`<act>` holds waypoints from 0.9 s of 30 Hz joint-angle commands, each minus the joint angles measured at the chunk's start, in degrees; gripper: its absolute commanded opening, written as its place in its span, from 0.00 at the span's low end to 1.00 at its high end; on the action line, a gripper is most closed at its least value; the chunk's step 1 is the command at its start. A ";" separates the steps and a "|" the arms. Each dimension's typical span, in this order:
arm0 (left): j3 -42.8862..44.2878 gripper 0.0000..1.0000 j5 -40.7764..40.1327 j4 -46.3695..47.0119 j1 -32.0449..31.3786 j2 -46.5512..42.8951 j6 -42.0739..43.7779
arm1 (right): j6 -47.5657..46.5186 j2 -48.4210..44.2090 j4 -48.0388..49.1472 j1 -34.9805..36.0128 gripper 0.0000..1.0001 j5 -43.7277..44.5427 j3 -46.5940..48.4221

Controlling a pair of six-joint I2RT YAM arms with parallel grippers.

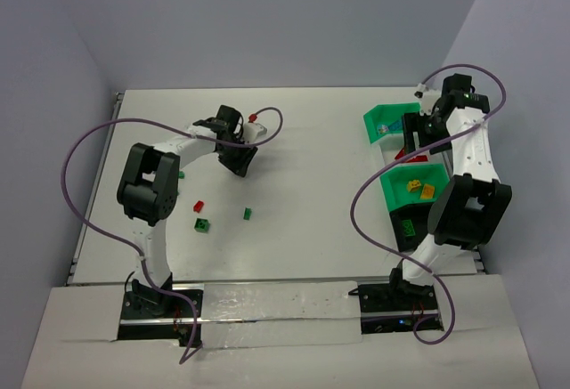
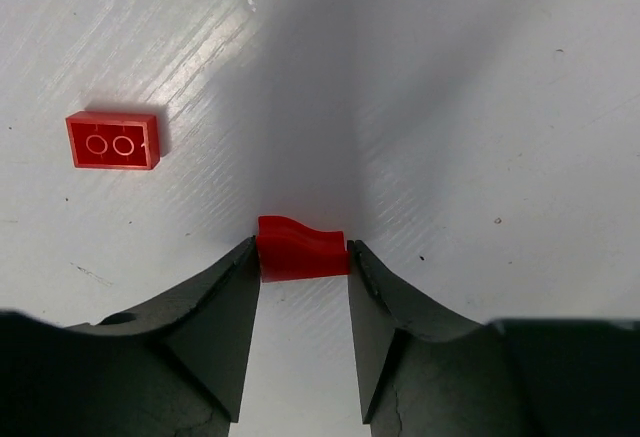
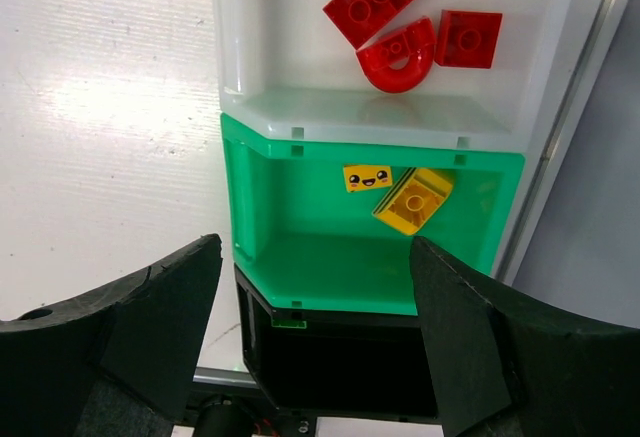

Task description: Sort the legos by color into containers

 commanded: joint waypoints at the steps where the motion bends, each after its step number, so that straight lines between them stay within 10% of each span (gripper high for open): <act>1: 0.30 0.39 2.03 1.17 -0.42 -0.95 1.42 | 0.34 -0.31 -1.28 0.99 0.83 -4.54 3.71; 12: -3.07 0.33 34.51 19.42 4.32 -18.08 -1.87 | 12.40 1.22 4.46 14.56 0.85 -29.87 9.97; 27: -8.66 0.29 34.78 39.96 0.44 -26.58 -3.84 | 29.41 12.98 15.90 28.55 0.92 -39.99 28.55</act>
